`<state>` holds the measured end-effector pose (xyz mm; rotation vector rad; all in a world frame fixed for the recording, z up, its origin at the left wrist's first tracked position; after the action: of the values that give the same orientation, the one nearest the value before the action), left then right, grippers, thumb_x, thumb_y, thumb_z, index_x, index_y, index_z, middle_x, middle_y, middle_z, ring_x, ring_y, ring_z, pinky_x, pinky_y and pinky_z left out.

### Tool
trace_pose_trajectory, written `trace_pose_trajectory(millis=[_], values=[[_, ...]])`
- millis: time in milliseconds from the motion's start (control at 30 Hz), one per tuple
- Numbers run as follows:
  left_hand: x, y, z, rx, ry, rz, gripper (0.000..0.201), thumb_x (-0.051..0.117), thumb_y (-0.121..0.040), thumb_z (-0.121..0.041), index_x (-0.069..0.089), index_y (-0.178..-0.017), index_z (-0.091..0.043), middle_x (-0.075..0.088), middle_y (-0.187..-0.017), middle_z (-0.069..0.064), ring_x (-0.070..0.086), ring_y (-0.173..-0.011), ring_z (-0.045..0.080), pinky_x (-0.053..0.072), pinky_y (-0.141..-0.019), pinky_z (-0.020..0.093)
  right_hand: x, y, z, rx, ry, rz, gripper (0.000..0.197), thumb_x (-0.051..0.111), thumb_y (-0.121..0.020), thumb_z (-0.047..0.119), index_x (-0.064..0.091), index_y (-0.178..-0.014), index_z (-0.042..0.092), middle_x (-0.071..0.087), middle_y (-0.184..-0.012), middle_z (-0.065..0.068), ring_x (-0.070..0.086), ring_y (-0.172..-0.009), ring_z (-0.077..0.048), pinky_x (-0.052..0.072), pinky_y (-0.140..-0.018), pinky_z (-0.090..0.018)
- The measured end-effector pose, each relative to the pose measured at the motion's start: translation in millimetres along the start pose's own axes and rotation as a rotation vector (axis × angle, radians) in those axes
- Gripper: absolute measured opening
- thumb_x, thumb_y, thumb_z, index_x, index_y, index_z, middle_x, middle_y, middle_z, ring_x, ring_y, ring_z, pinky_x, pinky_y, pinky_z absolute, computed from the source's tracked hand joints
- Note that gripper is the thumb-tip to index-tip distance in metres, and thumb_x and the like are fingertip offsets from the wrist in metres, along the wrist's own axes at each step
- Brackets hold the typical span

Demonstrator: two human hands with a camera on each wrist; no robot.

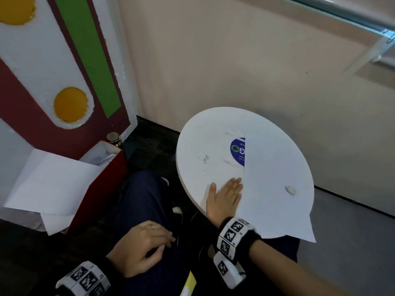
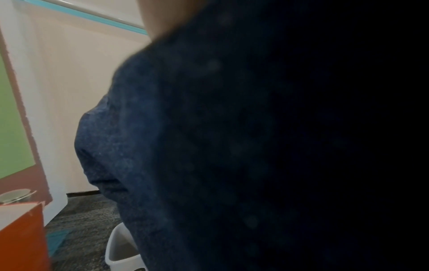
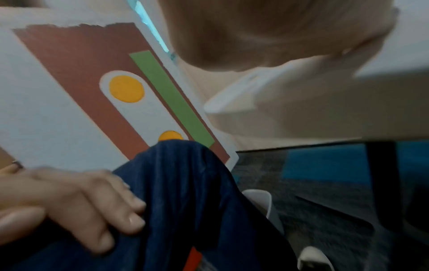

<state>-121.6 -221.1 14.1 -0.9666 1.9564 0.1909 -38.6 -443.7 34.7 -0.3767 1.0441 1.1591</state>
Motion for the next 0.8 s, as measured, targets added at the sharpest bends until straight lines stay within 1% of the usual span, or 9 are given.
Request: trace_pose_trajectory(millis=[167,267,333,433,533,600,667,733,800], values=[[-0.8,-5.9,-3.0,0.009,-0.014,0.019,0.021,0.051,-0.088,-0.020,0.071,-0.091,-0.028,0.064,-0.111,-0.024,0.055,-0.110,-0.008,0.037,-0.098,0.017,9.0,-30.9,34.9,-0.034,0.056,-0.012,0.073,0.021,-0.099,0.044,-0.009,-0.145,-0.004,-0.016,-0.155,-0.018,-0.015,-0.145,-0.028,-0.010,-0.117,-0.038],[-1.4,-6.4,-5.2,0.000,-0.031,0.028,0.021,0.051,-0.087,-0.021,0.071,-0.089,-0.028,0.065,-0.110,-0.024,0.056,-0.109,-0.008,0.037,-0.097,0.016,9.9,-63.5,67.5,-0.081,0.034,0.071,0.069,0.018,-0.100,0.043,-0.007,-0.146,-0.001,-0.016,-0.156,-0.015,-0.016,-0.145,-0.026,-0.011,-0.117,-0.038],[-1.2,-5.1,-6.2,-0.010,-0.030,0.031,0.021,0.051,-0.087,-0.021,0.071,-0.089,-0.028,0.065,-0.110,-0.024,0.056,-0.108,-0.007,0.036,-0.096,0.016,13.5,-73.6,84.4,-0.181,0.029,0.187,0.061,0.015,-0.101,0.038,-0.004,-0.148,0.004,-0.015,-0.157,-0.010,-0.015,-0.145,-0.023,-0.010,-0.117,-0.038],[-1.1,-3.5,-7.0,-0.014,-0.047,0.032,0.021,0.051,-0.087,-0.021,0.071,-0.089,-0.028,0.065,-0.110,-0.024,0.056,-0.109,-0.007,0.035,-0.097,0.015,16.1,-62.6,89.4,-0.302,0.045,0.335,0.054,0.013,-0.103,0.032,0.000,-0.149,0.008,-0.013,-0.158,-0.006,-0.011,-0.146,-0.022,-0.007,-0.117,-0.039],[-1.1,0.5,-5.5,-0.024,-0.024,-0.021,0.021,0.051,-0.089,-0.022,0.071,-0.092,-0.028,0.063,-0.113,-0.025,0.054,-0.112,-0.007,0.037,-0.097,0.017,7.8,-35.9,66.1,-0.393,-0.018,0.333,0.053,0.016,-0.103,0.032,0.002,-0.150,0.011,-0.011,-0.158,-0.004,-0.010,-0.146,-0.019,-0.007,-0.116,-0.039],[-1.2,4.8,-3.6,-0.075,0.030,-0.132,0.024,0.047,-0.095,-0.027,0.070,-0.102,-0.028,0.059,-0.123,-0.024,0.051,-0.119,-0.004,0.038,-0.100,0.021,-2.2,-15.4,41.1,-0.448,-0.076,0.217,0.063,0.026,-0.101,0.038,-0.006,-0.149,0.014,-0.019,-0.156,0.000,-0.017,-0.144,-0.014,-0.013,-0.114,-0.034],[-2.4,8.4,4.0,-0.212,0.078,-0.221,0.034,0.039,-0.099,-0.037,0.065,-0.118,-0.027,0.051,-0.136,-0.023,0.044,-0.130,0.000,0.031,-0.106,0.023,-12.5,2.0,16.3,-0.404,-0.097,0.128,0.088,0.045,-0.093,0.046,-0.017,-0.146,0.013,-0.027,-0.153,0.000,-0.023,-0.142,-0.014,-0.017,-0.112,-0.032],[-4.4,7.9,17.1,-0.336,0.028,-0.206,0.041,0.036,-0.098,-0.044,0.058,-0.127,-0.027,0.042,-0.144,-0.021,0.034,-0.137,0.001,0.023,-0.109,0.022,-15.6,12.8,-1.6,-0.311,-0.036,0.170,0.112,0.059,-0.082,0.054,-0.023,-0.143,0.008,-0.031,-0.151,-0.005,-0.026,-0.141,-0.017,-0.017,-0.111,-0.031],[-11.1,0.0,30.0,-0.390,-0.094,-0.102,0.042,0.036,-0.094,-0.047,0.058,-0.126,-0.030,0.044,-0.143,-0.020,0.034,-0.135,0.001,0.021,-0.106,0.021,-13.8,16.3,-11.0,-0.309,0.081,0.189,0.126,0.067,-0.073,0.058,-0.025,-0.142,0.006,-0.034,-0.149,-0.006,-0.029,-0.139,-0.018,-0.018,-0.111,-0.031]])
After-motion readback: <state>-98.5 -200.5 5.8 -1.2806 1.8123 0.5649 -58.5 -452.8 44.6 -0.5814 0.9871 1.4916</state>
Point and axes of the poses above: each hand's wrist, its own y-axis away from the middle knuckle, its own x-axis out of the palm, z = x × y, the point moved 1 cm from there along -y, towards the middle knuckle
